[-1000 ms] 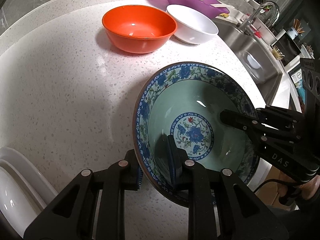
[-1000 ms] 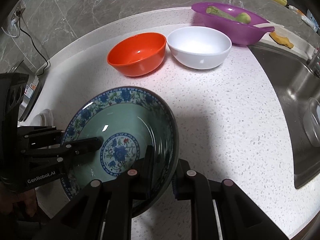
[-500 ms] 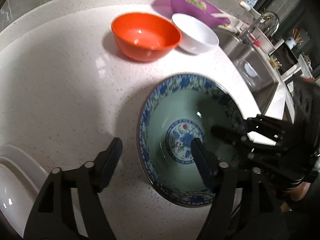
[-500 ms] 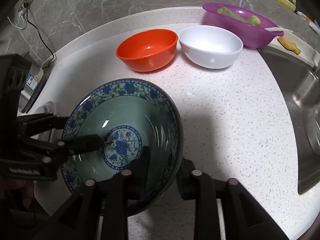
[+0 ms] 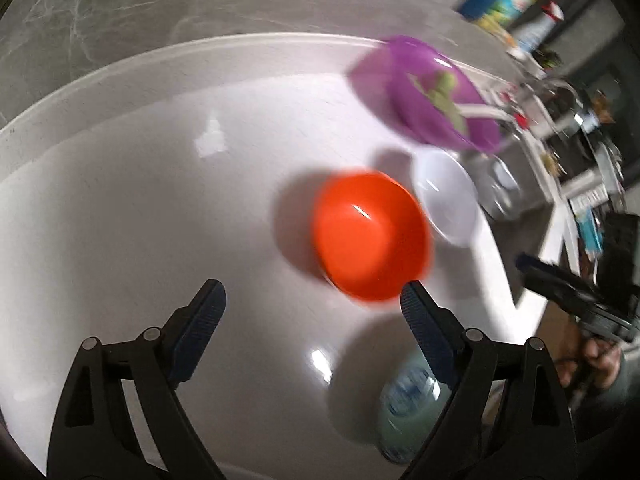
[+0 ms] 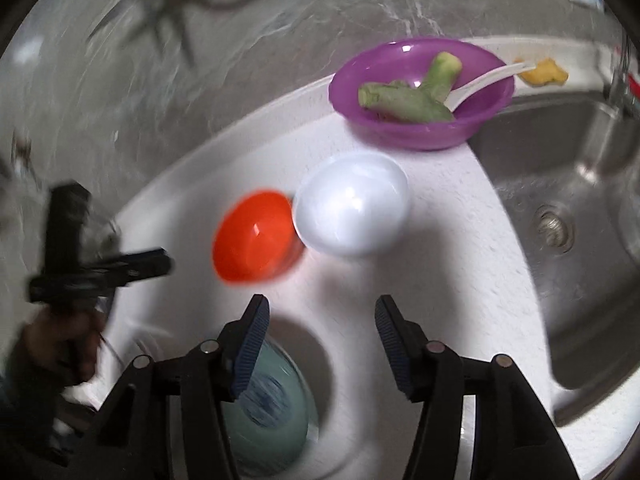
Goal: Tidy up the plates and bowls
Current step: 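Move both grippers to opposite rims of the small white bowl, then close both grippers on opposite rims of the white bowl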
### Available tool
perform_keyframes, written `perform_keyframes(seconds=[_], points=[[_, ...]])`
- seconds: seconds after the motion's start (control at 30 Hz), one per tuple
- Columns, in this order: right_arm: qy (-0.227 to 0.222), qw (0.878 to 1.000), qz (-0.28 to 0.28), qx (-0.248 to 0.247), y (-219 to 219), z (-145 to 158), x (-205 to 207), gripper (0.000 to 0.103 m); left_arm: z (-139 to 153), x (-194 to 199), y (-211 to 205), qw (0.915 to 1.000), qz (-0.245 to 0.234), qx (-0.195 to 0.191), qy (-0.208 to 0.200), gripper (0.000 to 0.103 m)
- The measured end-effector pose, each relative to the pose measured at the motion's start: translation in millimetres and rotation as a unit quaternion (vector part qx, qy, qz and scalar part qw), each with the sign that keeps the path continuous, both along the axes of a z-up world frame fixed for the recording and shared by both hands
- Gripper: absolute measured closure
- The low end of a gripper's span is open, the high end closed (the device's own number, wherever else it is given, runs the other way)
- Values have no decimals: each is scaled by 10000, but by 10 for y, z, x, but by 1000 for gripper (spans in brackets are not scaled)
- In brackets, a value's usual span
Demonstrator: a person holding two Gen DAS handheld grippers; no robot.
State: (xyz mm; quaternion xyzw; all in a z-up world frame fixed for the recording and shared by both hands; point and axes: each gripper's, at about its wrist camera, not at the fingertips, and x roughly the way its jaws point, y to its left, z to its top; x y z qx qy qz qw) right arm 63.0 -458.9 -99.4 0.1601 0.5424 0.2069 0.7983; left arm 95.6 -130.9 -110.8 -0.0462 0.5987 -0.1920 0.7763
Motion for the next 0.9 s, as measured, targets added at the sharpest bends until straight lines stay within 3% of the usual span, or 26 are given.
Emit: perform_keyframes(seconds=[0.07,0.23,0.33,0.47,0.57,0.63,0.9], points=[[231,9992,-140,307,63,-36,187,44,-35,213,-17,9999,-33,103,80,16],[528,9944,-912,16,-80,-210,466,50,26,520,-364,9982,-578,-163,-16,15],[804,9871,-1386,38,-336,-364,529,55,-60,756,-782,9942,-1070,-59,26,16],[882,9882,-1252,63,-354,-434,661,58,-311,1046,-1240,9863,-1614,149,313,20],[1078,9862,-1226,278,-375,-560,743,59,-399,1120,-1511,9767,-2092,180,446,35],[1221,9837,-1259,403,-407,-657,770,61,-426,1169,-1616,9725,-2268,248,457,36],[1385,9807,-1234,621,-392,-820,877,65,-615,1305,-1744,9648,-2512,319,705,53]])
